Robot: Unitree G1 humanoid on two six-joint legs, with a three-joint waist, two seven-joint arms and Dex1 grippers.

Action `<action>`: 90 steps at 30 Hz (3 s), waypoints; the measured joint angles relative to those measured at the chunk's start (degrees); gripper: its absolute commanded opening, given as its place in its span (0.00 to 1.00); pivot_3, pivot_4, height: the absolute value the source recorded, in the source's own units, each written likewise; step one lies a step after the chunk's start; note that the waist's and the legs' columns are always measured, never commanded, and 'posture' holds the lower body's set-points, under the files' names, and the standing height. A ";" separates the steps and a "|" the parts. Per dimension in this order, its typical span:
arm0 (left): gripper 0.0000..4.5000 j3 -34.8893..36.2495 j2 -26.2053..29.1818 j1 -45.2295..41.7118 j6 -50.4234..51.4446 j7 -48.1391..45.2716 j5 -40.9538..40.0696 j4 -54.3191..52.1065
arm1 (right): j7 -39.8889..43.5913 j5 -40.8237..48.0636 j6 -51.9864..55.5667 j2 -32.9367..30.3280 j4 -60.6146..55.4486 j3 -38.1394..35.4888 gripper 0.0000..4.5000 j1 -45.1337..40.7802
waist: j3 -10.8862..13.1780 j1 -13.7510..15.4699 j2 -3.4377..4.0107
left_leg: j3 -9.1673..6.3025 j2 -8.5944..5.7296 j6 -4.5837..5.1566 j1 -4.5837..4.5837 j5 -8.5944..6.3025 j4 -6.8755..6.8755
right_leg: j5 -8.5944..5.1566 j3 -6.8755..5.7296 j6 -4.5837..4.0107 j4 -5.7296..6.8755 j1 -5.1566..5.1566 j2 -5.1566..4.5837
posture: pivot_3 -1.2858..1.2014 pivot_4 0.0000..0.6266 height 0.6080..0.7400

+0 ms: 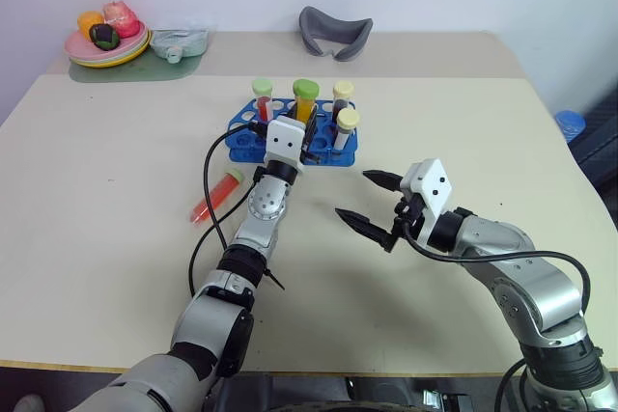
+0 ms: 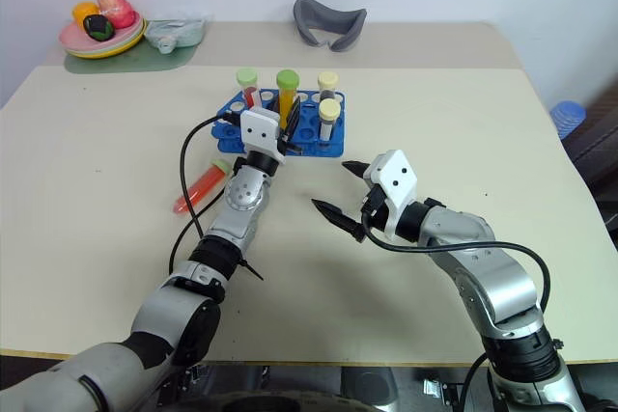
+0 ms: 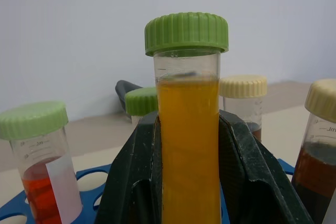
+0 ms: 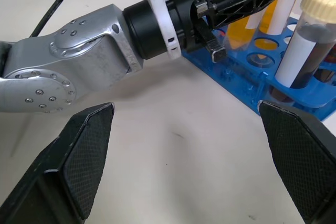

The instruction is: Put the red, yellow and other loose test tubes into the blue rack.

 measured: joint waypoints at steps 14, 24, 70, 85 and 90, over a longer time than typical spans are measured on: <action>0.98 1.29 1.65 8.60 8.12 -6.20 -4.29 -15.67 | -0.40 0.04 0.08 0.28 -0.02 0.16 1.00 -1.10 | 0.00 -0.17 0.01 | -0.01 0.02 0.00 0.01 0.00 0.00 | 0.00 0.00 0.00 0.04 -0.01 0.00 | 0.52 0.24 1.00; 0.98 7.48 18.21 17.15 47.23 -11.92 -19.17 -58.59 | 0.07 0.75 0.76 -0.17 -1.88 -0.27 1.00 -1.93 | -0.02 -0.31 0.03 | -0.03 0.06 0.02 0.06 -0.01 0.01 | 0.00 0.00 0.00 0.09 0.03 0.02 | 0.52 0.24 1.00; 0.98 -18.72 49.06 -9.78 120.21 -29.25 -29.14 -45.01 | 14.48 3.36 2.68 -11.68 -5.89 2.46 1.00 -4.18 | 0.04 -1.66 -0.04 | -0.11 0.05 0.09 0.03 -0.05 -0.01 | -0.02 -0.04 -0.01 0.09 0.00 0.06 | 0.52 0.24 1.00; 0.49 -18.76 46.69 -12.01 118.33 -32.18 -25.63 -38.90 | 14.50 2.91 2.66 -11.66 -5.89 2.51 1.00 -3.80 | 0.00 -1.44 0.04 | -0.12 0.03 0.09 0.06 -0.05 0.03 | -0.02 -0.04 -0.01 0.13 0.04 0.04 | 0.52 0.24 1.00; 0.49 -18.67 46.58 -11.94 118.44 -32.46 -25.30 -38.97 | 14.82 2.77 2.52 -11.63 -5.88 2.80 1.00 -3.82 | -0.01 -1.48 0.04 | -0.12 0.03 0.09 0.06 -0.05 0.04 | -0.02 -0.04 -0.01 0.14 0.04 0.04 | 0.52 0.24 1.00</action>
